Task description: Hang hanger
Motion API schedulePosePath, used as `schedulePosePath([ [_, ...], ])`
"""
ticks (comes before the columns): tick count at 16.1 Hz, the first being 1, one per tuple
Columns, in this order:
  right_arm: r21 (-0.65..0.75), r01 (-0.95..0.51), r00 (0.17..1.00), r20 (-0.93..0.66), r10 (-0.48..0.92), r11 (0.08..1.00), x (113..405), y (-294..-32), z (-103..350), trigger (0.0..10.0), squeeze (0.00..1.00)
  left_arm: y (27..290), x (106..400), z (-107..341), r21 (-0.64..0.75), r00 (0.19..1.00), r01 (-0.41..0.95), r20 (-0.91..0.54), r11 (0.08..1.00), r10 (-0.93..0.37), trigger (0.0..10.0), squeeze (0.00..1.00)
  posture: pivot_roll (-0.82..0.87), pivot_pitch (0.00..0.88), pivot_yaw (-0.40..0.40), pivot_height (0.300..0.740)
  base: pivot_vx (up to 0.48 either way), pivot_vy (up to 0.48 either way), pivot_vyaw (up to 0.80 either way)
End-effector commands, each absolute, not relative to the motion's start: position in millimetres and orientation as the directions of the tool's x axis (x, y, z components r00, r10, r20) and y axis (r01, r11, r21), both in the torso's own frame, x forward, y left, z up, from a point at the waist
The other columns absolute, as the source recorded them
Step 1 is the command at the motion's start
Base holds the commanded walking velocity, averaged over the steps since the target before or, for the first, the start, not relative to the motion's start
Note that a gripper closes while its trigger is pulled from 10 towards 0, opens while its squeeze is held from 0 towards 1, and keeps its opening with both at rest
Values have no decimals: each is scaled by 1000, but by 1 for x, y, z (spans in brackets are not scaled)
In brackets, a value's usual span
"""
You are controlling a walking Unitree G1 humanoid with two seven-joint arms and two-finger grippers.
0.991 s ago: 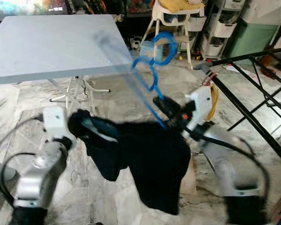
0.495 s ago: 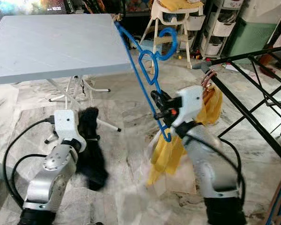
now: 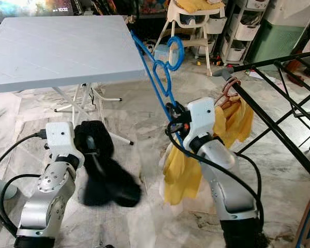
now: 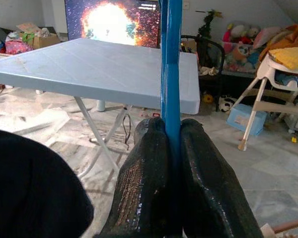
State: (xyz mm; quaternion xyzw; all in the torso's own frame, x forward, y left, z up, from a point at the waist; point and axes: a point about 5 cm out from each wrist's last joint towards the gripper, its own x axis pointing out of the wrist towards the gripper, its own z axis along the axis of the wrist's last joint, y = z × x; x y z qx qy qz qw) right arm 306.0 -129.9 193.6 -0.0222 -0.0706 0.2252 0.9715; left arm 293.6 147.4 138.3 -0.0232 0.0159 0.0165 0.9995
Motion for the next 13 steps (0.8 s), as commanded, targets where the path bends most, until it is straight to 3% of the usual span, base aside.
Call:
schedulePosePath([
  [1, -95, -423, 896, 108, 432, 901, 306, -131, 190, 10000, 0, 152, 295, 159, -4, 995, -68, 76, 998, 68, 1412, 0, -26, 68, -45, 740, 0, 0, 0],
  [2, -107, -414, 902, 82, 423, 904, 305, -131, 187, 10000, 0, 162, 294, 162, 56, 986, -136, 103, 989, 130, 9137, 0, -27, 67, -44, 740, 0, 0, 0],
  [3, -99, -410, 906, 74, 417, 907, 304, -132, 185, 10000, 0, 169, 293, 163, 80, 979, -177, 118, 981, 167, 10000, 0, -27, 66, -43, 740, 0, 0, 0],
  [6, -92, -351, 932, 65, 357, 932, 299, -141, 179, 10000, 0, 185, 283, 159, 117, 962, -263, 107, 958, 251, 10000, 0, -24, 64, -34, 740, 0, 0, 0],
  [8, -104, -239, 968, 55, 246, 965, 296, -156, 170, 10000, 0, 198, 265, 150, 212, 934, -355, 108, 910, 340, 10000, 0, -9, 59, -13, 740, 0, 0, 0],
  [10, -92, -214, 975, 30, 218, 972, 288, -163, 159, 10000, 0, 203, 251, 140, 246, 934, -357, 68, 901, 352, 10000, 0, 13, 42, -19, 740, 0, 0, 0],
  [13, -99, -238, 971, -2, 239, 966, 282, -165, 152, 10000, 0, 196, 244, 141, 336, 988, -152, 47, 930, 144, 10000, 0, 32, 40, -32, 740, 0, 0, 0],
])
